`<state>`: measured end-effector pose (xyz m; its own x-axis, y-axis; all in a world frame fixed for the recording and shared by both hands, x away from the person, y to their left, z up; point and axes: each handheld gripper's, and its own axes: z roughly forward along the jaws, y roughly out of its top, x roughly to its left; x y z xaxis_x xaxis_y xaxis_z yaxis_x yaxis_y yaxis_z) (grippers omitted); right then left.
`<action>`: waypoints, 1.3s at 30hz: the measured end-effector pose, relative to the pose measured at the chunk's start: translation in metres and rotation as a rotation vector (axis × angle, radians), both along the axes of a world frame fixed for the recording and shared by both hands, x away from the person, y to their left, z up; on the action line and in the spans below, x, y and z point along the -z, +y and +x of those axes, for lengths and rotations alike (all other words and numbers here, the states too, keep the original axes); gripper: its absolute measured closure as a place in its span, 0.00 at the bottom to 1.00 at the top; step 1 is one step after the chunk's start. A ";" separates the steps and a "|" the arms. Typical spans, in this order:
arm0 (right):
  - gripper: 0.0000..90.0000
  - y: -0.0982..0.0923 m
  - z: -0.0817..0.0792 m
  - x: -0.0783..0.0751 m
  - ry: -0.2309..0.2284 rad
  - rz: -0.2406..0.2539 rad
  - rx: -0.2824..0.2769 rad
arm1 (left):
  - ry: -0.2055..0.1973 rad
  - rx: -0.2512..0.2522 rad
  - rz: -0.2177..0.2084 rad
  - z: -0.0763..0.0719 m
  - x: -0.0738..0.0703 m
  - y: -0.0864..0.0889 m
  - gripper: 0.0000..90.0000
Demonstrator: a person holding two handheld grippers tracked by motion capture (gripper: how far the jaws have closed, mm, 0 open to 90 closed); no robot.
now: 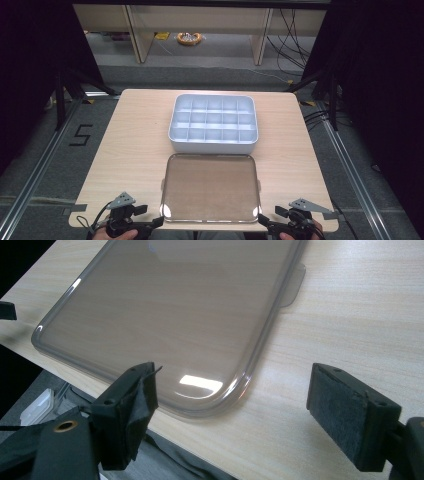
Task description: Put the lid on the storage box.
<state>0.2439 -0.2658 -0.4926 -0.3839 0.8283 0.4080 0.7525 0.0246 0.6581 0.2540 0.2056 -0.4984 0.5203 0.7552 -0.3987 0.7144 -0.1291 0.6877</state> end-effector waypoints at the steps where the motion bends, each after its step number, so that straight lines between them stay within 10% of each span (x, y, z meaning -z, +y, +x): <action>1: 0.24 -0.001 0.000 0.001 -0.007 -0.003 -0.002 | 0.001 0.001 0.000 0.000 0.000 0.000 0.19; 16: 0.24 0.001 0.001 0.001 0.003 0.038 0.000 | 0.018 -0.001 -0.021 0.001 0.002 -0.002 0.20; 39: 0.33 0.015 0.032 0.008 0.056 0.067 0.005 | 0.036 -0.067 0.034 0.040 0.014 -0.016 0.54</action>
